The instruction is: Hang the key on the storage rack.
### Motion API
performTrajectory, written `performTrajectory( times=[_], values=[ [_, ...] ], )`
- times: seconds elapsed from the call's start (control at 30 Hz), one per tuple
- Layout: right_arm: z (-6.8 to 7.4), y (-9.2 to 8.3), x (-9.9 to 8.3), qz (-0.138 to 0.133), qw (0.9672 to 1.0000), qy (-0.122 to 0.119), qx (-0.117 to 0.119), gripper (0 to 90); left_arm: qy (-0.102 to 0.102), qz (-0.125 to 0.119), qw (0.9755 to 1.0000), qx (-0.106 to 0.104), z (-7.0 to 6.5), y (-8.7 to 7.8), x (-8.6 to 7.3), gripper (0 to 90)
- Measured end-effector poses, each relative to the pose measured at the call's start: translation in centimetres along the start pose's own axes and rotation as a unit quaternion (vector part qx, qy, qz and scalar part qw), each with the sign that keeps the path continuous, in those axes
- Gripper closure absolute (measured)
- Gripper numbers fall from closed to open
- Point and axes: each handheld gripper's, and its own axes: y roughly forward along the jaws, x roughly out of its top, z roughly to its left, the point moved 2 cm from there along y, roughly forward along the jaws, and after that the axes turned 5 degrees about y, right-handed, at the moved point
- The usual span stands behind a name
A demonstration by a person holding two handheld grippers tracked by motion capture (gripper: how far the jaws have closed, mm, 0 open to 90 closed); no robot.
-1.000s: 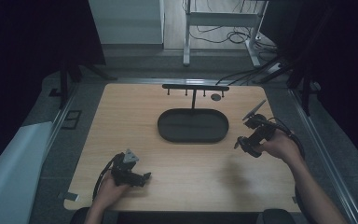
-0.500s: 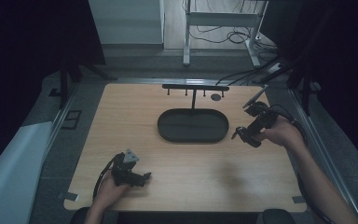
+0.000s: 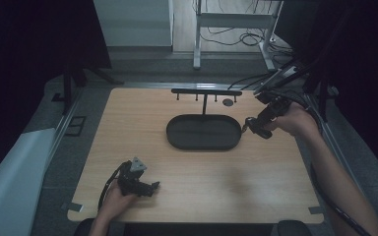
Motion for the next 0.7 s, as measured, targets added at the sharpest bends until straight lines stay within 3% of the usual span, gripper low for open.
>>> performTrajectory(
  times=[0.7],
  values=[
    [0.4, -1.7, 5.2, -0.014, 0.9997, 0.02, -0.007, 49.0, 0.001, -0.001, 1.0, 0.0, 0.0, 0.0, 0.0, 0.0]
  ],
)
